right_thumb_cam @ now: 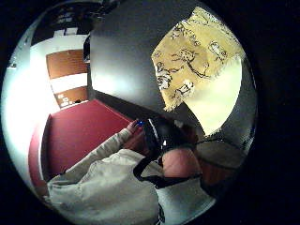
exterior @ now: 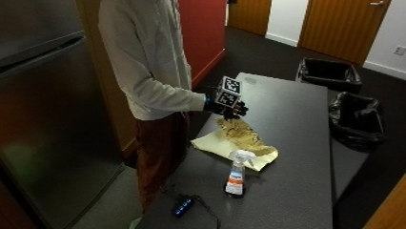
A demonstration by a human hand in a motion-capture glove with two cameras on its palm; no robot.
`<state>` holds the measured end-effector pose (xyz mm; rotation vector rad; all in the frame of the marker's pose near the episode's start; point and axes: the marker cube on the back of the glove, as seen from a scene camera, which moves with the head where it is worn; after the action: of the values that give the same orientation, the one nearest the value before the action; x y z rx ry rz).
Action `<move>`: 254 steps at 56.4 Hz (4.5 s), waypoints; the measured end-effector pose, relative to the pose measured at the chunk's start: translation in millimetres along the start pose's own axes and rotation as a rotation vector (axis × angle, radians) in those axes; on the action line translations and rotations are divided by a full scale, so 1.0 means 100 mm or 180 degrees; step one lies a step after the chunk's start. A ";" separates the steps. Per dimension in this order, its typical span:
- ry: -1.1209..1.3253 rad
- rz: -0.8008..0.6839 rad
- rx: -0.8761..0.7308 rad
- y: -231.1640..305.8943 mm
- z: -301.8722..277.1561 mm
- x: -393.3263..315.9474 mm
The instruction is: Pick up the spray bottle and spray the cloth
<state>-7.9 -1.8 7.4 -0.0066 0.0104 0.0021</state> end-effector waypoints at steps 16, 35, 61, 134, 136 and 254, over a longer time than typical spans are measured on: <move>0.0012 0.0020 0.0021 0.03 -0.04 0.05; -0.0035 0.0000 0.0131 0.15 -0.05 0.09; -0.0191 0.0189 0.1050 0.61 -0.23 0.65; -0.1127 0.1242 0.2401 0.96 -0.26 2.25; -0.1149 0.1245 0.2393 0.93 -0.25 2.27; -0.2550 0.1785 0.2531 -0.91 -0.55 3.05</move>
<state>296.3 -92.7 -50.6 0.7924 -0.7886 0.5605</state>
